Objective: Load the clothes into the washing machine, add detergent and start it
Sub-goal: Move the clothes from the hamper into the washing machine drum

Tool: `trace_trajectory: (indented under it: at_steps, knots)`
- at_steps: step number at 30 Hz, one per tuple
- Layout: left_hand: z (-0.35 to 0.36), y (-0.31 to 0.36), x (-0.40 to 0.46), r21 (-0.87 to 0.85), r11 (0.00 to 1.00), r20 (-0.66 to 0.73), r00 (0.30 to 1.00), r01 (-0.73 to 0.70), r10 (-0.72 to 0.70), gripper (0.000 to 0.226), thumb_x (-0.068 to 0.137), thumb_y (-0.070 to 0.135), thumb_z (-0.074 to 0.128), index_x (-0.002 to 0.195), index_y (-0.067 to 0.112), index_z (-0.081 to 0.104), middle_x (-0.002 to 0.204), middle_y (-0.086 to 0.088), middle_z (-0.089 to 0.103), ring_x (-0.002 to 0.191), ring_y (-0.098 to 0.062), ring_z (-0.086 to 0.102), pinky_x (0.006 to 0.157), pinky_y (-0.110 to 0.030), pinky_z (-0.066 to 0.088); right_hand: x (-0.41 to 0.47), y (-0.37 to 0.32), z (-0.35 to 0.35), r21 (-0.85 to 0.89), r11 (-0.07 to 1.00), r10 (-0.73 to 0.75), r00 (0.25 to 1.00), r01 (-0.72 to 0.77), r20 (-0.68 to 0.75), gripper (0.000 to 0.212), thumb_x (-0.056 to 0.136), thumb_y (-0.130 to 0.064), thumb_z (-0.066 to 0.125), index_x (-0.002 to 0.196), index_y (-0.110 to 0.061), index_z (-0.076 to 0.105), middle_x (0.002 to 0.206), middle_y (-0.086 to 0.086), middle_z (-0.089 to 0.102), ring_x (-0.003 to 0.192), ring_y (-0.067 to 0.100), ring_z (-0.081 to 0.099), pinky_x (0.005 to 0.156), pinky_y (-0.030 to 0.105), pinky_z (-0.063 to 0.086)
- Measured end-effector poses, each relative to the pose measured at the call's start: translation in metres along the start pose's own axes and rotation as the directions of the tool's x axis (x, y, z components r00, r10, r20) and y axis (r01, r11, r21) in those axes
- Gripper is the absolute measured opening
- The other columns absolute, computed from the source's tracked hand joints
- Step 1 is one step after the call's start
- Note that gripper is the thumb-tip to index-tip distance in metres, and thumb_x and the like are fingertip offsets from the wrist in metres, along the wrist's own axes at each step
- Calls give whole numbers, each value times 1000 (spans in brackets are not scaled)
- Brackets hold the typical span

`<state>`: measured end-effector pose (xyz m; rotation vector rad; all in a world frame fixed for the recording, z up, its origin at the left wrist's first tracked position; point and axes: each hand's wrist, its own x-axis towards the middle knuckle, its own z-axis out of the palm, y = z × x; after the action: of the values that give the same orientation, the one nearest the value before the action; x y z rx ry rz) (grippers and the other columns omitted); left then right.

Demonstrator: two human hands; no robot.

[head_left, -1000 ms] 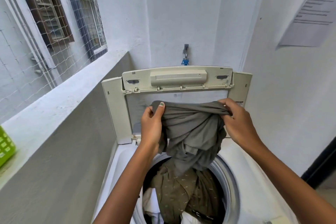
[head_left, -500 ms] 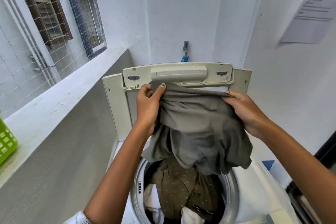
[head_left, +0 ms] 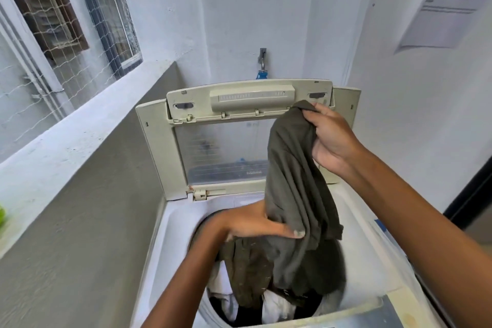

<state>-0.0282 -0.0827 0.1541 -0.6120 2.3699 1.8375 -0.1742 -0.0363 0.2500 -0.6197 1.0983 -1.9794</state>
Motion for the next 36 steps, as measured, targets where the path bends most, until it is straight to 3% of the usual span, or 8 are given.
trace_trajectory:
  at_steps: [5, 8, 11, 15, 19, 25, 31, 36]
  knots:
    - [-2, -5, 1, -328, 932, -333, 942, -153, 38, 35, 89, 31, 61, 124, 31, 53, 112, 14, 66, 103, -5, 63, 92, -24, 51, 3, -8, -13, -295, 956, 37, 989, 6, 140, 14, 95, -13, 50, 108, -10, 57, 94, 3, 65, 79, 12, 63, 72, 25, 55]
    - [-10, 5, 4, -586, 775, -428, 902, -237, -48, 35, 91, 34, 57, 124, 22, 59, 114, 4, 69, 103, -13, 67, 90, -29, 52, 1, -13, -35, -803, 588, 96, 977, 99, 191, 25, 94, -33, 52, 112, -19, 62, 106, 0, 68, 93, 14, 65, 81, 33, 51]
    - [-17, 12, 3, -625, 736, -445, 893, -261, -62, 36, 91, 42, 53, 119, 21, 62, 114, 4, 70, 103, -10, 67, 89, -28, 52, -6, -17, -57, -924, 362, 257, 940, 121, 223, 40, 88, -55, 49, 107, -24, 64, 106, -2, 67, 97, 13, 64, 82, 33, 53]
    - [-21, 9, 4, -694, 655, -481, 869, -299, -114, 36, 92, 43, 53, 117, 19, 64, 113, 0, 71, 108, -16, 65, 99, -38, 48, -20, -5, -84, -994, 87, 673, 732, 68, 109, 70, 73, -71, 54, 127, -27, 50, 127, -7, 54, 113, 12, 54, 96, 33, 48]
    - [-17, 8, 4, -715, 632, -472, 874, -300, -119, 36, 93, 41, 51, 118, 18, 63, 114, -2, 71, 107, -18, 66, 94, -37, 51, -34, 45, -91, -913, 377, 684, 712, -159, 158, 64, 75, -62, 62, 129, -31, 48, 131, -12, 53, 116, 6, 54, 90, 29, 51]
    - [-34, -1, -12, -595, 776, -537, 821, -208, -192, 26, 96, 42, 46, 101, 24, 64, 104, 3, 72, 98, -14, 66, 82, -38, 55, -23, 66, -90, -597, 752, 333, 943, -279, -20, 30, 84, -8, 66, 112, -1, 59, 107, 15, 66, 85, 21, 66, 53, 26, 56]
    - [-83, -14, -52, -474, 869, -719, 634, -145, -287, 20, 98, 32, 47, 101, 16, 59, 98, -9, 66, 78, -18, 65, 68, -35, 57, 0, 20, -121, -759, 649, -207, 972, 54, -108, 30, 79, 16, 58, 87, -12, 62, 73, -2, 67, 56, -3, 62, 56, 11, 53]
    - [-112, -6, -76, -340, 923, -869, 435, -177, -237, 12, 97, 28, 49, 98, 17, 54, 83, -5, 64, 44, -10, 65, 70, -31, 51, 5, -17, -131, -853, 494, -458, 884, 168, -92, 47, 77, 18, 47, 103, -16, 66, 89, -1, 66, 73, -8, 62, 69, 3, 48]
